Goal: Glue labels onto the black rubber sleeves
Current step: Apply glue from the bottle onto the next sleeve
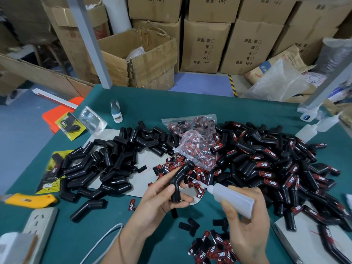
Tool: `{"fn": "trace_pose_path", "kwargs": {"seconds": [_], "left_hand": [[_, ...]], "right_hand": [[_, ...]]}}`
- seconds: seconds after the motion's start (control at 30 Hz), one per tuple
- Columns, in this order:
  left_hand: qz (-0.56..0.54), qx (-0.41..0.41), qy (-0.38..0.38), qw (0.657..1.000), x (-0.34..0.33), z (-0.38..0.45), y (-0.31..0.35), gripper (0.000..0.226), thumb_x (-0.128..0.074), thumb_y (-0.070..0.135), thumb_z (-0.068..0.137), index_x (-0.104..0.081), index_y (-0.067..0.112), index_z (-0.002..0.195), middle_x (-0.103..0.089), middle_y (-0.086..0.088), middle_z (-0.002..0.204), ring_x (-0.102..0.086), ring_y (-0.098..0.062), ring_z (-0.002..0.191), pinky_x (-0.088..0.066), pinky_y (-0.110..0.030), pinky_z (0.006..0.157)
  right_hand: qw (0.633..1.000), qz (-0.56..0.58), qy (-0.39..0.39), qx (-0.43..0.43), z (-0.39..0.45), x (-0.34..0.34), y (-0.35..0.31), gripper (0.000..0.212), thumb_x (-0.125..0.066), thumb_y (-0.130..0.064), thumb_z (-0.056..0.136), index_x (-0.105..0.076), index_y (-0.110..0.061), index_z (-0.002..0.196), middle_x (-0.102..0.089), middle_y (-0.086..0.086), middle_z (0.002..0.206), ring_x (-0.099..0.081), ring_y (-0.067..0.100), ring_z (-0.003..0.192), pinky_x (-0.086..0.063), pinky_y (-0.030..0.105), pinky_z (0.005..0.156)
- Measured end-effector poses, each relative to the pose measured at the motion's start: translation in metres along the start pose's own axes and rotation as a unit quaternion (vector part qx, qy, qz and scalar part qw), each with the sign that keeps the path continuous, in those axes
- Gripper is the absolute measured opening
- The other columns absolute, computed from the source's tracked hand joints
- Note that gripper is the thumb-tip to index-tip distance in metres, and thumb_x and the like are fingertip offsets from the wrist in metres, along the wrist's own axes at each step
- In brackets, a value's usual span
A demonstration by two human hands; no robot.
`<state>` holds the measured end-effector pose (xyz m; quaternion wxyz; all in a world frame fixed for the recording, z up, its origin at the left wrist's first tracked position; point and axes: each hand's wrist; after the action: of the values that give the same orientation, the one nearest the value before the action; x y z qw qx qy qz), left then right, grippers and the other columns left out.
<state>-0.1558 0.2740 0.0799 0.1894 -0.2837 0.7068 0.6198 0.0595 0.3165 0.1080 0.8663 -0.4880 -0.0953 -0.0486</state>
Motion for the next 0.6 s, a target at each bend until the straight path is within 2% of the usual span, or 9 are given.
{"fn": "trace_pose_path", "kwargs": {"seconds": [0.07, 0.17, 0.3, 0.4, 0.5, 0.6], "left_hand": [[-0.003, -0.001, 0.009, 1.000, 0.0005, -0.0001, -0.0007, 0.072, -0.089, 0.030, 0.083, -0.060, 0.010, 0.146, -0.071, -0.014, 0.110, -0.076, -0.038, 0.091, -0.064, -0.038, 0.078], [0.001, -0.004, 0.018, 1.000, 0.0005, -0.0006, -0.0019, 0.060, -0.075, 0.018, 0.091, -0.056, 0.008, 0.147, -0.072, -0.014, 0.109, -0.076, -0.038, 0.090, -0.064, -0.038, 0.077], [0.001, -0.001, 0.010, 1.000, -0.0022, -0.0006, 0.0009, 0.075, -0.094, 0.034, 0.077, -0.064, 0.012, 0.142, -0.071, -0.015, 0.108, -0.076, -0.038, 0.089, -0.064, -0.038, 0.076], [0.001, -0.002, 0.005, 1.000, -0.0006, -0.0007, 0.0011, 0.073, -0.094, 0.035, 0.077, -0.066, 0.015, 0.141, -0.072, -0.014, 0.108, -0.077, -0.038, 0.089, -0.064, -0.038, 0.076], [0.006, -0.001, 0.004, 1.000, -0.0008, -0.0003, 0.0011, 0.071, -0.093, 0.037, 0.077, -0.067, 0.017, 0.141, -0.071, -0.013, 0.109, -0.077, -0.037, 0.089, -0.064, -0.037, 0.076], [0.008, -0.001, 0.012, 1.000, -0.0001, 0.0002, 0.0012, 0.070, -0.092, 0.036, 0.079, -0.066, 0.017, 0.141, -0.071, -0.012, 0.109, -0.076, -0.036, 0.088, -0.064, -0.037, 0.075]], "right_hand": [[1.000, 0.001, -0.004, 0.000, -0.0004, 0.0004, 0.0011, 0.035, -0.068, -0.034, 0.088, -0.061, -0.050, 0.119, -0.057, -0.014, 0.106, -0.062, 0.014, 0.097, -0.051, 0.019, 0.075], [1.000, 0.005, 0.003, -0.003, 0.0011, 0.0028, 0.0020, 0.033, -0.068, -0.037, 0.090, -0.060, -0.050, 0.119, -0.058, -0.013, 0.107, -0.063, 0.014, 0.098, -0.051, 0.018, 0.076], [1.000, -0.003, -0.008, 0.000, 0.0006, 0.0010, 0.0011, 0.033, -0.068, -0.037, 0.089, -0.060, -0.051, 0.119, -0.058, -0.015, 0.106, -0.062, 0.012, 0.098, -0.050, 0.017, 0.075], [1.000, -0.004, -0.001, -0.004, 0.0006, 0.0022, 0.0010, 0.033, -0.067, -0.038, 0.090, -0.061, -0.050, 0.119, -0.057, -0.015, 0.106, -0.062, 0.014, 0.098, -0.051, 0.018, 0.075], [1.000, 0.001, 0.005, -0.008, 0.0023, 0.0040, 0.0003, 0.027, -0.067, -0.047, 0.093, -0.060, -0.050, 0.119, -0.057, -0.016, 0.107, -0.062, 0.014, 0.098, -0.051, 0.018, 0.075], [1.000, -0.007, -0.006, 0.000, 0.0019, 0.0012, -0.0010, 0.032, -0.068, -0.038, 0.090, -0.060, -0.051, 0.119, -0.057, -0.018, 0.106, -0.062, 0.012, 0.098, -0.049, 0.016, 0.076]]}}
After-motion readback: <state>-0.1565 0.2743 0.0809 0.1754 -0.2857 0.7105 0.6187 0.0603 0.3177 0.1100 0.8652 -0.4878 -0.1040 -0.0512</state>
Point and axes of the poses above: each hand's wrist, its own z-axis towards the middle knuckle, its own x-axis out of the back of the hand, y = z × x
